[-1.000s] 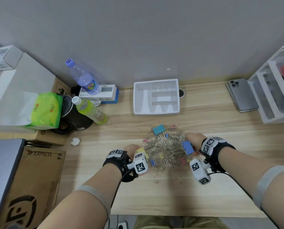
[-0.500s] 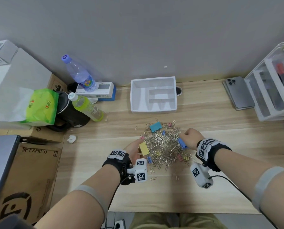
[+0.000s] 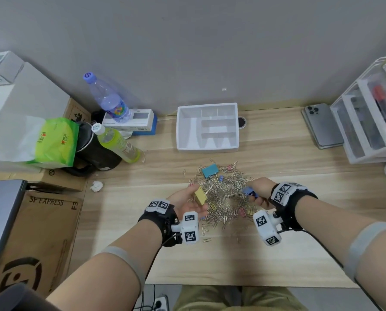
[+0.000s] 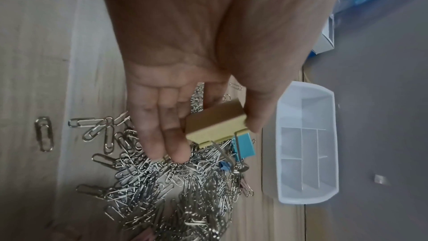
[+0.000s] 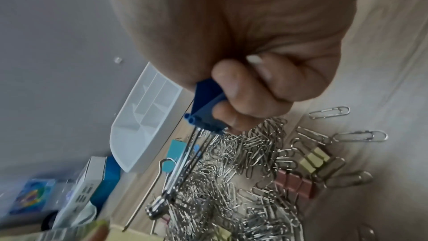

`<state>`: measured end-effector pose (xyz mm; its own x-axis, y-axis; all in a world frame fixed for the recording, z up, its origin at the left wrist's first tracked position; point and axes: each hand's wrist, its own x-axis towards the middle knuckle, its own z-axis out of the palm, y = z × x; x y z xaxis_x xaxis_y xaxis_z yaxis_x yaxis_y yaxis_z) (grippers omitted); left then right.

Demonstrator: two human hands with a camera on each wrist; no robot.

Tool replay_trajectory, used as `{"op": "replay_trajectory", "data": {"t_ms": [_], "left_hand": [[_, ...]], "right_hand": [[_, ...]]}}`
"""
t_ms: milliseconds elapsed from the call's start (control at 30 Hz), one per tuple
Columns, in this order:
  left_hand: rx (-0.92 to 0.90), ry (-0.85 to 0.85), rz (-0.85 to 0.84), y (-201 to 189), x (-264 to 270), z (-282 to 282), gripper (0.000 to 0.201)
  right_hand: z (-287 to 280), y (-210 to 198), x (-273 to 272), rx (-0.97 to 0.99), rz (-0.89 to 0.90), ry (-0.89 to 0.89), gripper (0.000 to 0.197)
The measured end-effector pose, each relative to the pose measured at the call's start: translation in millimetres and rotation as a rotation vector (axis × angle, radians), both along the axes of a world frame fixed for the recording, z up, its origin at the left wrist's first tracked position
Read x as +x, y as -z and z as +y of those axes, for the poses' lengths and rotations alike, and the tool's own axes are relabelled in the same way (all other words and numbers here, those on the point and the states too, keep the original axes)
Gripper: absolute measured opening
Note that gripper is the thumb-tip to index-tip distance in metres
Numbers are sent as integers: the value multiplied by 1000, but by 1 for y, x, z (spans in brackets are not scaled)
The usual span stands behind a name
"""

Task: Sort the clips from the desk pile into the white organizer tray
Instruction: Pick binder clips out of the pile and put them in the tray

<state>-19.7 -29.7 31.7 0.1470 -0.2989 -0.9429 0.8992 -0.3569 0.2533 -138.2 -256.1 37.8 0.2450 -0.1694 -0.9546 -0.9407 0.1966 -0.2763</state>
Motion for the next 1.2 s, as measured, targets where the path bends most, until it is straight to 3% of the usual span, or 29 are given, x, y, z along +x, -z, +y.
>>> {"op": "replay_trajectory", "data": {"t_ms": [167, 367, 600, 800, 1033, 1200], "left_hand": [[-16, 24, 27, 2, -2, -3, 44], [-47, 57, 42, 5, -5, -6, 50], [-28, 81, -6, 4, -6, -7, 45], [-41, 107, -7, 3, -3, -2, 32], [-17, 176, -19, 3, -4, -4, 28], [-64, 278, -54, 6, -5, -6, 35]], "right_hand": [[1, 7, -1, 145, 72, 18, 38], [5, 5, 1, 8, 63, -130, 35], [13, 0, 6, -9, 58, -127, 31], [19, 10, 5, -159, -209, -241, 34], [26, 12, 7, -101, -344, -236, 37], [30, 8, 11, 57, -355, -158, 33]]}}
